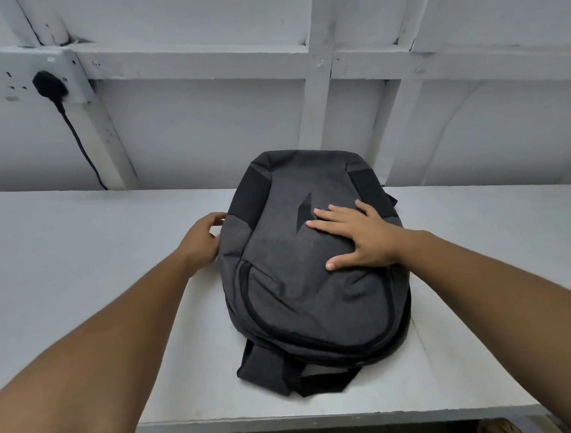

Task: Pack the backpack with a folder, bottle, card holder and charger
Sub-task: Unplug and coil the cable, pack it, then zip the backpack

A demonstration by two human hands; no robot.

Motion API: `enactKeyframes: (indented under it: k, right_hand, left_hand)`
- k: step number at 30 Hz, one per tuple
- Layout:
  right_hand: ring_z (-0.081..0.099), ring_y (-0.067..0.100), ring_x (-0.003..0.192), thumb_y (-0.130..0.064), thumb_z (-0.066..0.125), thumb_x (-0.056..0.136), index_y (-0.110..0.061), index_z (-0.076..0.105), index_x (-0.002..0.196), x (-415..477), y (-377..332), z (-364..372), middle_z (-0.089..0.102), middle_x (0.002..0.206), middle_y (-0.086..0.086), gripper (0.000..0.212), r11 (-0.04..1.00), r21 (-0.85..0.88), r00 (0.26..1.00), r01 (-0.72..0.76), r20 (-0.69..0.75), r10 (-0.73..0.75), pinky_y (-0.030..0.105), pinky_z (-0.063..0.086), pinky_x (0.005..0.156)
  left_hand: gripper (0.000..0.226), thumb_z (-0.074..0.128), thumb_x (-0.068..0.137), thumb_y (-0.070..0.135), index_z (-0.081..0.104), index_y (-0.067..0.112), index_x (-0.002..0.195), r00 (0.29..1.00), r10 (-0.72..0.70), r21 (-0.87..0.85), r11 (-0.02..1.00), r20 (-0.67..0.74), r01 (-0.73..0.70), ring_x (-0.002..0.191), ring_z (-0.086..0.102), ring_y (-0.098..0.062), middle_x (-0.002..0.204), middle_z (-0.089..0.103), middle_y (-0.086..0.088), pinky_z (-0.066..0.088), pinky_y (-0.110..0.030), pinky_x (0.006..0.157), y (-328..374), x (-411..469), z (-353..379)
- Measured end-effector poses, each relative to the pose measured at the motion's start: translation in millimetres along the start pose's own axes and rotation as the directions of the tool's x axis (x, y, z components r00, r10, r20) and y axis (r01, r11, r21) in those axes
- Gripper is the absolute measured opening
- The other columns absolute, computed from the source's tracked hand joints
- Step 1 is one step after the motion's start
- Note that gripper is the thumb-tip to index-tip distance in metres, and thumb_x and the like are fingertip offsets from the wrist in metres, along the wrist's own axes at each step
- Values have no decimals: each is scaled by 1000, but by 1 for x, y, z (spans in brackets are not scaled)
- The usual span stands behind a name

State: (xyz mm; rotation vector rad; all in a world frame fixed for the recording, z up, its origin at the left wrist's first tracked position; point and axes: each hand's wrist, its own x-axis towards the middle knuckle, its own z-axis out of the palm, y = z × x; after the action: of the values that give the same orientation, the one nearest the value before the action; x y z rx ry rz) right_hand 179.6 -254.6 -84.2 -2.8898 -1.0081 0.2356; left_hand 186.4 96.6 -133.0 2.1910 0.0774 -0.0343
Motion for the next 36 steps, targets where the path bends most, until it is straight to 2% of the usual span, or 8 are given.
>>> enactKeyframes:
  k: [7, 12, 14, 17, 20, 25, 29, 36]
  right_hand:
    - [1, 6, 154, -82, 45, 82, -53, 13, 154, -2, 5, 6, 8, 167, -19, 85, 1000, 15, 1000, 14, -19, -13, 50, -7, 122]
    - [2, 4, 153, -84, 36, 84, -52, 11, 155, -5, 5, 9, 7, 167, -19, 81, 1000, -6, 999, 27, -22, -27, 47, -7, 122]
    - [6, 5, 153, -81, 33, 88, -50, 16, 155, -3, 7, 0, 13, 166, -18, 76, 998, 37, 999, 41, -10, -41, 43, -3, 123]
    - [26, 14, 151, -50, 42, 103, -34, 38, 153, -1, 25, -23, 35, 161, -8, 53, 997, 55, 991, 53, -126, -46, 39, 18, 124]
    - [23, 18, 152, -29, 42, 106, -32, 40, 152, -6, 63, -46, 34, 162, -3, 47, 994, -104, 992, -16, -128, 2, 38, 18, 123]
    - [-3, 20, 156, 20, 46, 79, -34, -3, 159, -24, 97, -48, -9, 169, -4, 108, 930, -366, 990, 36, 139, 17, 41, 11, 124]
    - [-16, 21, 154, 9, 60, 85, -31, -14, 158, -15, 96, -41, -20, 167, -5, 111, 841, -500, 978, 207, 98, -182, 44, -2, 126]
    - [11, 17, 155, -24, 66, 95, -41, -7, 157, 5, 85, -33, 8, 168, -9, 97, 852, -451, 964, 266, 129, -233, 42, 12, 124]
  left_hand:
    - [13, 58, 97, 9, 70, 9, 95, 996, 48, 288, 957, -71, -26, 76, 59, -25, 101, 73, -12, 41, -31, 63, -6, 5, 2]
    - [46, 60, 96, 4, 57, 22, 138, 998, 68, 178, 982, 5, -67, 76, 61, -19, 114, 66, -3, 46, -27, 65, -11, 2, -2]
    - [49, 57, 94, -4, 61, 20, 136, 995, 95, 170, 980, 31, -99, 75, 59, -18, 116, 68, -3, 48, -29, 69, -8, 6, -1]
    - [37, 56, 92, -7, 71, 16, 117, 996, 89, 152, 985, -23, -85, 82, 61, -18, 108, 73, -2, 52, -35, 79, -7, 11, 3]
    - [20, 61, 94, 2, 72, 16, 102, 996, 53, 143, 989, -72, -42, 86, 65, -25, 96, 73, -1, 56, -40, 81, -8, 13, 5]
    - [12, 60, 96, 6, 67, 15, 91, 992, 59, 233, 972, -113, -32, 74, 58, -21, 85, 69, -2, 47, -28, 62, -10, 15, 9]
    - [17, 58, 96, 4, 64, 17, 87, 991, 79, 281, 959, -107, -46, 65, 52, -11, 76, 63, 6, 38, -23, 55, -4, 14, 9]
    - [25, 48, 91, 0, 60, 13, 74, 993, 70, 403, 915, -96, -25, 65, 50, -21, 73, 62, -3, 37, -29, 54, 2, 2, 4]
